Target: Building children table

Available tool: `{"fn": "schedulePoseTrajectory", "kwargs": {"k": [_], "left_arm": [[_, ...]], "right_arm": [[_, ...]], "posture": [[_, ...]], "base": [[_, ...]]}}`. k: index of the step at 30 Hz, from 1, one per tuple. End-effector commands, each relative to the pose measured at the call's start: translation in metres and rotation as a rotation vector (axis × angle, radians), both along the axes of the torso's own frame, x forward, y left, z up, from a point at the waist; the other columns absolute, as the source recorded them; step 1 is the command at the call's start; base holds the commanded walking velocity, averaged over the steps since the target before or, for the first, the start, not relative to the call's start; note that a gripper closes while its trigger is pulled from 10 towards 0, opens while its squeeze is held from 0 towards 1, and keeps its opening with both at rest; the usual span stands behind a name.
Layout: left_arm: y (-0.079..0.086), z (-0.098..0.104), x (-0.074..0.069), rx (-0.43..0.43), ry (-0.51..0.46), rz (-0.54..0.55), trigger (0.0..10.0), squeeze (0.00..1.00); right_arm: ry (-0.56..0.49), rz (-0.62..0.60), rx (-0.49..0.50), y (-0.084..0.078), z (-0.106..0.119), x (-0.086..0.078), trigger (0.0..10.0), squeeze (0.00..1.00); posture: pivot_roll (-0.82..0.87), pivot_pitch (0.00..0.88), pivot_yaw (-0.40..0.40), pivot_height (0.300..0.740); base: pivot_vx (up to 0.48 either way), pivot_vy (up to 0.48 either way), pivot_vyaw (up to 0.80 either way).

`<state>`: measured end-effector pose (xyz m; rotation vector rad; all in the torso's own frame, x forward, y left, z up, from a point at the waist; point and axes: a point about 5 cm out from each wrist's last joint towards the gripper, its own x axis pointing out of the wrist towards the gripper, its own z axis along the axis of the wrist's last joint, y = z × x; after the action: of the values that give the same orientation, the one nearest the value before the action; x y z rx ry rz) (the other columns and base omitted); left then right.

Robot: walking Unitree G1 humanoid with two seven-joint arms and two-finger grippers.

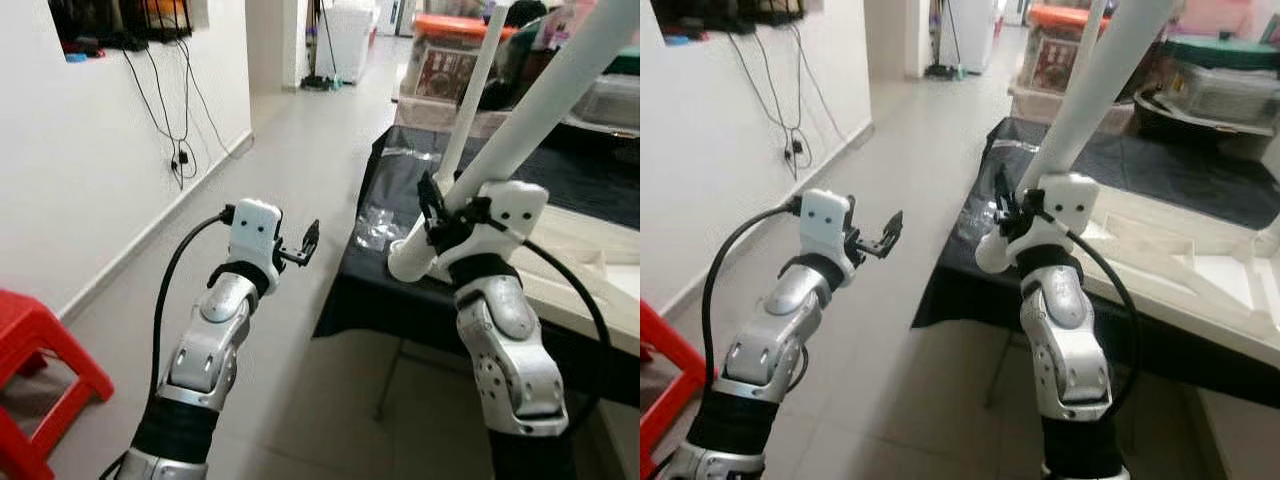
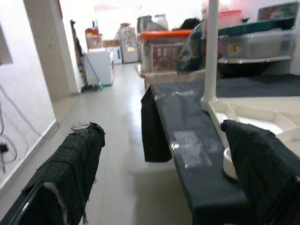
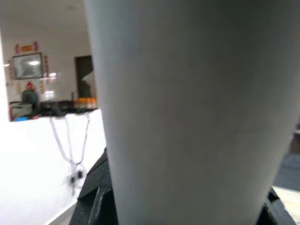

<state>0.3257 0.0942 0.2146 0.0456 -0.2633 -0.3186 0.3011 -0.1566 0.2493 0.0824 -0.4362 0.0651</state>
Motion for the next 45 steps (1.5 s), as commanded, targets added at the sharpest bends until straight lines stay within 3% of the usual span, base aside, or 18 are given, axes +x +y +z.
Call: {"fn": "schedulePoseTrajectory", "kwargs": {"k": [1,29,45], "left_arm": [[-0.003,-0.0029,-0.0003,0.011,0.007,-0.011,10.0,0.0],[-0.0028,-0.0007,0.0006,-0.002,-0.005,-0.011,10.0,0.0],[-0.0008,-0.0047,0.0011,-0.018,0.015,0.008,10.0,0.0]], "right_arm": [[-0.008,-0.01,-0.005,-0.0011,0.0,-0.0004,10.0,0.0],[-0.016,-0.003,0.006,-0.0013,0.0015,0.0017,10.0,0.0],[-0.012,0.006,0.001,-0.0014,0.0001,0.0028,10.0,0.0]], "posture": [[0.09,0.0,-0.085,0.74],[0.09,0.0,-0.086,0.74],[0.09,0.0,-0.091,0.74]], "base": [[0.334,0.0,0.0],[0.333,0.0,0.0],[0.0,-0.075,0.0]]}}
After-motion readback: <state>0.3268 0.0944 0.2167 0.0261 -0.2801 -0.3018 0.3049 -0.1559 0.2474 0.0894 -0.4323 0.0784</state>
